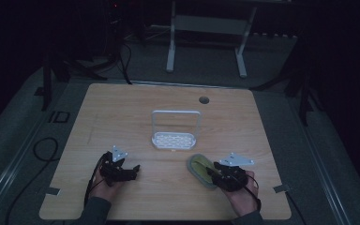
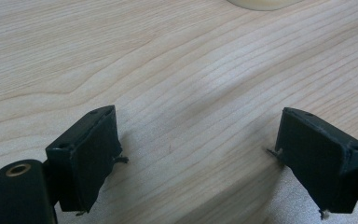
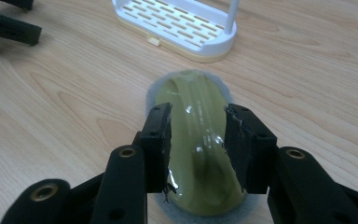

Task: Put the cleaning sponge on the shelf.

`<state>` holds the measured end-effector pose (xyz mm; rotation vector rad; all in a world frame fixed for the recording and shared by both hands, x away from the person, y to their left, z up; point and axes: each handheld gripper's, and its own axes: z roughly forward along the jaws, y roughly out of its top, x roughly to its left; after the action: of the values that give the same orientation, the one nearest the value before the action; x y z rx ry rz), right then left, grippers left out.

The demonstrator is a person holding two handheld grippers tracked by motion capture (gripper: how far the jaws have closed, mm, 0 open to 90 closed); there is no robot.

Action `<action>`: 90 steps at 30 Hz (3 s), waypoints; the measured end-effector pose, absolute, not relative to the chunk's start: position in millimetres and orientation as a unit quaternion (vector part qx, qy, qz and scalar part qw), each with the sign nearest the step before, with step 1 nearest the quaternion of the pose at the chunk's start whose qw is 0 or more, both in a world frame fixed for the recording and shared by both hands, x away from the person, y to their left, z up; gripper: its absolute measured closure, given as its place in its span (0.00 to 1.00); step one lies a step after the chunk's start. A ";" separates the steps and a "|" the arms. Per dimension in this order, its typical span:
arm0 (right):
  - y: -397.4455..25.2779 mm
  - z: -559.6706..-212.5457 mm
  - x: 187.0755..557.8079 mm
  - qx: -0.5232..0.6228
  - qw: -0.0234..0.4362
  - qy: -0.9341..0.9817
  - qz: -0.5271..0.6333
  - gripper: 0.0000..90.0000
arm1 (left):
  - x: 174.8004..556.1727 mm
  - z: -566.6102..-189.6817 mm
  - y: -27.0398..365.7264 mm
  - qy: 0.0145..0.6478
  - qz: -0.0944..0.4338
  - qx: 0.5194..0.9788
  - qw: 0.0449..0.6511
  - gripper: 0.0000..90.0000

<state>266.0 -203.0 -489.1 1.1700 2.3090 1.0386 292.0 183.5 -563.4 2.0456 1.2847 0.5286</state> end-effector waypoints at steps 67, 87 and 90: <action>-182.3 -472.0 321.6 0.356 0.082 0.895 0.255 0.60 | 292.1 -563.5 183.5 0.491 0.202 0.781 0.329 0.15; -176.1 -471.3 329.6 0.348 0.067 0.909 0.218 0.59 | 292.1 -563.4 183.4 0.490 0.202 0.782 0.329 0.15; -175.6 -471.5 330.4 0.347 0.065 0.911 0.214 0.59 | 292.1 -563.5 183.3 0.491 0.202 0.781 0.329 0.15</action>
<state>330.4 -175.6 -471.5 1.0487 2.7490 0.6464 292.1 183.3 -563.5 2.0443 1.2839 0.5275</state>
